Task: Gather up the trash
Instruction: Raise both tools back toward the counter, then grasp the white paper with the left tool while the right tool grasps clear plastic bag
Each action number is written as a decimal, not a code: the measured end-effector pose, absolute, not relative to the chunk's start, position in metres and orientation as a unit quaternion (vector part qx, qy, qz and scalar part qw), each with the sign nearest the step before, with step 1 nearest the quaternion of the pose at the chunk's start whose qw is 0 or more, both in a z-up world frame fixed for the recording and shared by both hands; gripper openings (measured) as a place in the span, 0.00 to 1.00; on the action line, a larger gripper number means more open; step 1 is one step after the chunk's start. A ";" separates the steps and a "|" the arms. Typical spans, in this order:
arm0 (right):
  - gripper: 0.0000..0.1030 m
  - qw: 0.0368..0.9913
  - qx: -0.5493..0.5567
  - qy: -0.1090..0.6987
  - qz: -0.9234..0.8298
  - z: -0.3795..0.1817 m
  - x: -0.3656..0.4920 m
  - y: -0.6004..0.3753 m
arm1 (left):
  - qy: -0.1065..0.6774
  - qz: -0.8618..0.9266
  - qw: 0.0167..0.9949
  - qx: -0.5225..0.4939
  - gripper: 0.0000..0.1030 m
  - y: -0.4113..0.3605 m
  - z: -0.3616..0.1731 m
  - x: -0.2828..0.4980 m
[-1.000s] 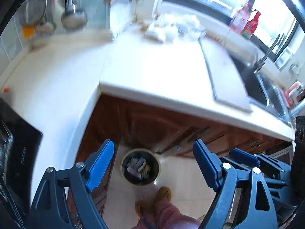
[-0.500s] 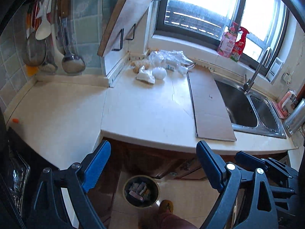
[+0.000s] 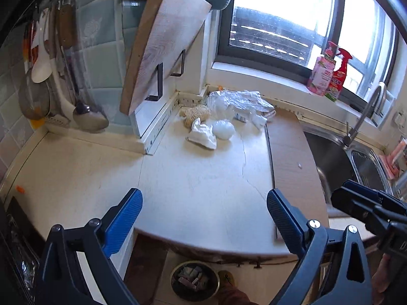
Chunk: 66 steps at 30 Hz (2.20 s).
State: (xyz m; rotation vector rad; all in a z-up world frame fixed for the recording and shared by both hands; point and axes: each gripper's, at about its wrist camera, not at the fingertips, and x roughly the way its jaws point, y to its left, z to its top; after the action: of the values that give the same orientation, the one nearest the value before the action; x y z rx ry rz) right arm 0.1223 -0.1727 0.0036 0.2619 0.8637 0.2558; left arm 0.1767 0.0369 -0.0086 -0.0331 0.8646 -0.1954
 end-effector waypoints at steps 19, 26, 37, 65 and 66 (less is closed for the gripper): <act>0.57 0.831 0.152 0.506 0.175 -0.094 0.361 -0.214 | 0.477 -0.044 0.878 0.009 0.95 -0.028 -0.117 0.385; 0.57 0.797 0.179 0.548 0.182 -0.149 0.422 -0.195 | 0.497 -0.037 0.867 0.009 0.94 -0.028 -0.154 0.429; 0.54 0.769 0.213 0.569 0.199 -0.197 0.455 -0.169 | 0.513 -0.032 0.858 -0.003 0.83 -0.017 -0.175 0.446; 0.35 0.800 0.201 0.537 0.176 -0.147 0.355 -0.227 | 0.517 -0.067 0.853 -0.014 0.44 -0.043 -0.152 0.417; 0.35 0.803 0.201 0.533 0.176 -0.142 0.348 -0.226 | 0.515 -0.073 0.854 -0.013 0.44 -0.044 -0.145 0.408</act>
State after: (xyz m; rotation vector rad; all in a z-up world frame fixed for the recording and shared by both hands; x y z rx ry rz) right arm 0.3476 -0.2260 -0.1417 0.4306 1.1425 0.3761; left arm 0.4078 -0.0437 -0.1447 -0.0271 1.0832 -0.1534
